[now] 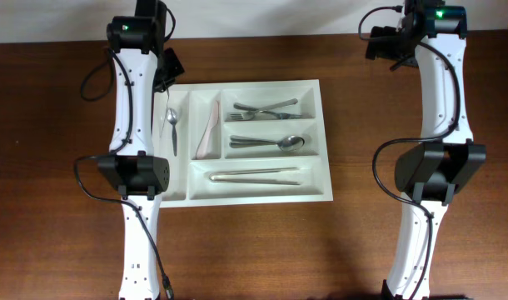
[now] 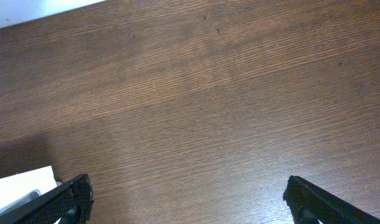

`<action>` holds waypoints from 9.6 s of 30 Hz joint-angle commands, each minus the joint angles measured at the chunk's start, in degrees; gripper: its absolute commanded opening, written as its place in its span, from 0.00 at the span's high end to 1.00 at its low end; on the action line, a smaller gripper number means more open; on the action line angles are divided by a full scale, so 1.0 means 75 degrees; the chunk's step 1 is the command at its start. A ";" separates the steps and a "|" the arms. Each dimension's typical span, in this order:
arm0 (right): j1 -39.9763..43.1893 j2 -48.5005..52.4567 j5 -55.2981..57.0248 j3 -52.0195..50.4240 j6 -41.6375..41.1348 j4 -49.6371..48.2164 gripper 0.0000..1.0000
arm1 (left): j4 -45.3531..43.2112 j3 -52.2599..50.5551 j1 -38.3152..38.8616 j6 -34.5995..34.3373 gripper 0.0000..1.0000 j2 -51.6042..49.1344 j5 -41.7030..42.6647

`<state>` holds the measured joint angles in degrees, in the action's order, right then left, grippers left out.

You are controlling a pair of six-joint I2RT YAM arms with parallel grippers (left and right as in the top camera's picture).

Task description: Pack container

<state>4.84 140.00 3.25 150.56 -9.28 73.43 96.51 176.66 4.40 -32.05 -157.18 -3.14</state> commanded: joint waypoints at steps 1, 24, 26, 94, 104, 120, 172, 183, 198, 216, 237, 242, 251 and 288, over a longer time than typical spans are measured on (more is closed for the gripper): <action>-0.0041 0.0000 0.0119 -0.0017 -0.0087 0.0006 0.01 | 0.0026 -0.0452 -0.0044 -0.0516 0.98 0.0274 0.0143; -0.0041 0.0000 0.0119 -0.0017 -0.0087 0.0006 0.01 | 0.0026 -0.1201 -0.0035 -0.0388 0.37 0.0460 0.0711; -0.0041 0.0000 0.0119 -0.0017 -0.0087 0.0003 0.01 | 0.0009 -0.1160 -0.0035 -0.0286 0.36 0.0618 0.0705; -0.0041 0.0000 0.0119 -0.0017 -0.0087 0.0006 0.01 | -0.1265 -0.2095 -0.2326 0.6717 0.01 0.2955 0.0711; -0.0041 0.0000 0.0119 -0.0017 -0.0087 0.0006 0.01 | -0.1265 -0.2095 -0.2326 0.6717 0.01 0.2955 0.0708; -0.0041 0.0000 0.0119 -0.0017 -0.0087 0.0006 0.01 | -0.1032 -0.2092 -0.2323 0.6639 0.01 0.3538 0.0679; -0.0041 0.0000 0.0119 -0.0017 -0.0087 0.0006 0.01 | -1.4976 -2.1603 -0.1856 0.5062 0.01 1.7908 0.1244; -0.0041 0.0000 0.0119 -0.0017 -0.0087 0.0003 0.01 | -1.4624 -2.2816 -0.1842 0.4960 0.01 1.9601 0.1023; -0.0041 0.0000 0.0119 -0.0017 -0.0087 0.0006 0.01 | -1.2590 -2.3486 -0.1457 0.4963 0.01 2.0939 0.0050; -0.0041 0.0000 0.0119 -0.0017 -0.0087 0.0006 0.01 | -1.2237 -2.3486 -0.1472 0.5627 0.01 2.0921 0.0044; -0.0041 0.0000 0.0119 -0.0017 -0.0087 0.0006 0.01 | -1.2254 -2.3486 -0.1472 0.5627 0.01 2.0919 0.0047; -0.0041 0.0000 0.0119 -0.0017 -0.0087 0.0006 0.01 | -1.2254 -2.3486 -0.1472 0.5625 0.01 2.0919 0.0047; -0.0041 0.0000 0.0119 -0.0017 -0.0087 0.0003 0.01 | -1.2254 -2.3486 -0.1472 0.5627 0.01 2.0919 0.0047; -0.1035 -0.3095 0.0166 -0.0833 0.1635 0.0860 0.01 | -1.2254 -2.3486 -0.1472 0.5627 0.01 2.0919 0.0047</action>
<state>-2.83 126.19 1.13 147.52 0.95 79.61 4.51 0.71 -6.76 9.41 -0.93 -2.02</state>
